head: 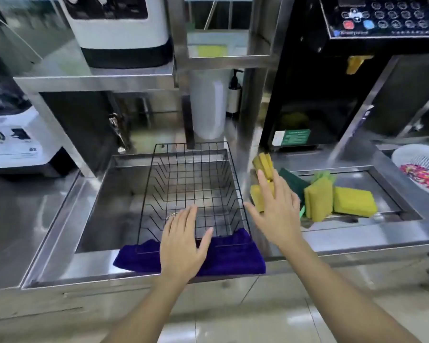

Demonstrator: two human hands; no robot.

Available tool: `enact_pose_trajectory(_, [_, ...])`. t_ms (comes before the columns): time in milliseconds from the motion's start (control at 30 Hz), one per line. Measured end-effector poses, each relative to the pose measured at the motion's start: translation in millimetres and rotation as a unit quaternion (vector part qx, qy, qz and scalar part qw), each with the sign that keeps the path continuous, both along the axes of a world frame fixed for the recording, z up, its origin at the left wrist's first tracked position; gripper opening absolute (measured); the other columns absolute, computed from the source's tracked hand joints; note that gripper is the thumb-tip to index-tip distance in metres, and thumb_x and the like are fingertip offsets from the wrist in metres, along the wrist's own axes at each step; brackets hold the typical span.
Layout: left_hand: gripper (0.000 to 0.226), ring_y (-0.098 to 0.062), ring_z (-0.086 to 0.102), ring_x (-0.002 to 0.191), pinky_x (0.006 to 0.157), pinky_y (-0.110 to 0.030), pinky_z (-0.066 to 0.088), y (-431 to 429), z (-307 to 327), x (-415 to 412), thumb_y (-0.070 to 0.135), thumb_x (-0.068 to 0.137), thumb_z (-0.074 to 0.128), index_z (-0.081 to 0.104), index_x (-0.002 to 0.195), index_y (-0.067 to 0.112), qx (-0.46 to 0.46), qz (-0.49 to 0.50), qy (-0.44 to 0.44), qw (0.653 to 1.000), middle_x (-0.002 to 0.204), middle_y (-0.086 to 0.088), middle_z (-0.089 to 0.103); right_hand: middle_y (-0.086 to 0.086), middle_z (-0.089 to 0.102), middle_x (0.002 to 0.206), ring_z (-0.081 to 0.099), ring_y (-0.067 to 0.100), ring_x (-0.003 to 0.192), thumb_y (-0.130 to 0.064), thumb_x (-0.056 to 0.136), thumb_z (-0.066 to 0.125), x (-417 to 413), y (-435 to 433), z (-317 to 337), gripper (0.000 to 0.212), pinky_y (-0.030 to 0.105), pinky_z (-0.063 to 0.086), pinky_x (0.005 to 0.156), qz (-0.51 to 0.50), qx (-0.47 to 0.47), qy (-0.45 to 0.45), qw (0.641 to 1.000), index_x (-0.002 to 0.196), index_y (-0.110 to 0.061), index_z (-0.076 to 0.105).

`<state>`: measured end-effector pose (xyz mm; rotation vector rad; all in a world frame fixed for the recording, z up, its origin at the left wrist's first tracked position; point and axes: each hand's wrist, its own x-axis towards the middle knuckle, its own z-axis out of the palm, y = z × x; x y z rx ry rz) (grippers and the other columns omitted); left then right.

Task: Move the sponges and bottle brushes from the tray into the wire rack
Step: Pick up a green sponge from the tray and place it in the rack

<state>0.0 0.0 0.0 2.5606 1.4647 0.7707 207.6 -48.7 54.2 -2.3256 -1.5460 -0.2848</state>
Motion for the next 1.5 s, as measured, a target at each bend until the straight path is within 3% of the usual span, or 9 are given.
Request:
enact_pose_trajectory(200, [0.057, -0.026, 0.064, 0.102, 0.096, -0.042, 0.043, 6.1, -28.6, 3.4, 0.051, 0.095, 0.037, 0.068, 0.111, 0.007, 0.065, -0.015, 0.049, 0.997, 0.109, -0.008, 0.069, 0.016, 0.034, 0.151, 0.038, 0.032, 0.136, -0.060, 0.085, 0.038, 16.0, -5.9, -23.8, 0.074, 0.047, 0.040, 0.102, -0.030, -0.046, 0.059, 0.997, 0.147, -0.022, 0.026])
enact_pose_trajectory(367, [0.073, -0.025, 0.059, 0.054, 0.055, -0.032, 0.041, 8.2, -33.2, 5.0, 0.055, 0.101, 0.020, 0.070, 0.071, 0.010, 0.139, 0.015, 0.067, 0.988, 0.055, -0.003, 0.060, 0.016, 0.024, 0.155, 0.032, 0.032, 0.139, -0.051, 0.087, 0.051, 27.4, 0.0, -33.5, 0.076, 0.046, 0.031, 0.108, -0.027, -0.128, 0.068, 0.989, 0.149, -0.021, 0.019])
enact_pose_trajectory(467, [0.070, -0.025, 0.054, 0.050, 0.052, -0.031, 0.038, 8.4, -37.4, 5.8, 0.051, 0.102, 0.024, 0.061, 0.058, 0.011, 0.173, 0.013, 0.064, 0.983, 0.051, -0.002, 0.055, 0.020, 0.046, 0.141, 0.047, 0.035, 0.129, -0.025, 0.066, 0.078, 32.9, 9.8, -39.5, 0.081, 0.048, 0.043, 0.098, -0.005, -0.142, 0.013, 0.990, 0.138, -0.015, 0.042])
enact_pose_trajectory(567, [0.067, -0.025, 0.052, 0.050, 0.052, -0.032, 0.038, 9.8, -41.1, 5.5, 0.049, 0.102, 0.028, 0.060, 0.057, 0.012, 0.186, 0.012, 0.066, 0.980, 0.050, -0.002, 0.054, 0.019, 0.043, 0.143, 0.038, 0.034, 0.136, -0.004, 0.062, 0.074, 39.5, 17.8, -40.8, 0.086, 0.050, 0.037, 0.103, 0.008, -0.179, -0.007, 0.984, 0.140, -0.014, 0.040])
enact_pose_trajectory(667, [0.065, -0.024, 0.052, 0.051, 0.052, -0.033, 0.038, 9.8, -43.0, 5.2, 0.047, 0.102, 0.029, 0.061, 0.058, 0.012, 0.184, 0.012, 0.069, 0.980, 0.051, -0.001, 0.054, 0.019, 0.043, 0.145, 0.035, 0.034, 0.138, 0.000, 0.063, 0.070, 48.4, 22.3, -43.0, 0.087, 0.050, 0.033, 0.105, 0.011, -0.200, -0.030, 0.979, 0.143, -0.015, 0.037])
enact_pose_trajectory(1000, [0.058, -0.023, 0.051, 0.052, 0.053, -0.032, 0.036, 10.8, -41.0, 5.6, 0.043, 0.100, 0.033, 0.058, 0.057, 0.014, 0.178, 0.005, 0.076, 0.981, 0.052, 0.001, 0.053, 0.013, 0.063, 0.090, 0.060, 0.032, 0.080, -0.004, 0.049, 0.070, 65.3, 47.9, -48.9, 0.059, 0.042, 0.033, 0.078, -0.018, -0.127, -0.189, 0.974, 0.107, -0.008, 0.055])
enact_pose_trajectory(1167, [0.056, -0.023, 0.049, 0.051, 0.053, -0.033, 0.034, 10.6, -39.3, 5.2, 0.043, 0.099, 0.035, 0.057, 0.056, 0.015, 0.170, 0.005, 0.081, 0.982, 0.050, 0.002, 0.052, 0.021, 0.060, 0.101, 0.056, 0.038, 0.095, -0.012, 0.068, 0.056, 45.8, 66.8, -8.5, 0.051, 0.045, 0.043, 0.078, -0.081, -0.052, 0.055, 0.994, 0.117, 0.000, 0.049])
enact_pose_trajectory(1400, [0.049, -0.022, 0.050, 0.051, 0.053, -0.032, 0.035, 10.0, -38.4, 5.2, 0.043, 0.093, 0.043, 0.058, 0.056, 0.014, 0.162, 0.003, 0.083, 0.983, 0.051, 0.002, 0.053, 0.011, 0.052, 0.123, 0.056, 0.033, 0.103, -0.016, 0.073, 0.057, 15.4, 88.6, 46.0, 0.078, 0.052, 0.052, 0.086, -0.028, 0.125, 0.379, 0.917, 0.138, -0.028, 0.017])
enact_pose_trajectory(1500, [0.056, -0.022, 0.050, 0.051, 0.054, -0.033, 0.033, 9.6, -38.8, 5.0, 0.044, 0.098, 0.035, 0.058, 0.056, 0.015, 0.163, 0.011, 0.076, 0.984, 0.051, 0.002, 0.053, 0.006, 0.051, 0.116, 0.057, 0.018, 0.100, -0.006, 0.077, 0.057, 2.2, 92.7, 55.3, 0.086, 0.020, 0.054, 0.080, 0.044, 0.149, 0.477, 0.865, 0.144, -0.029, 0.008])
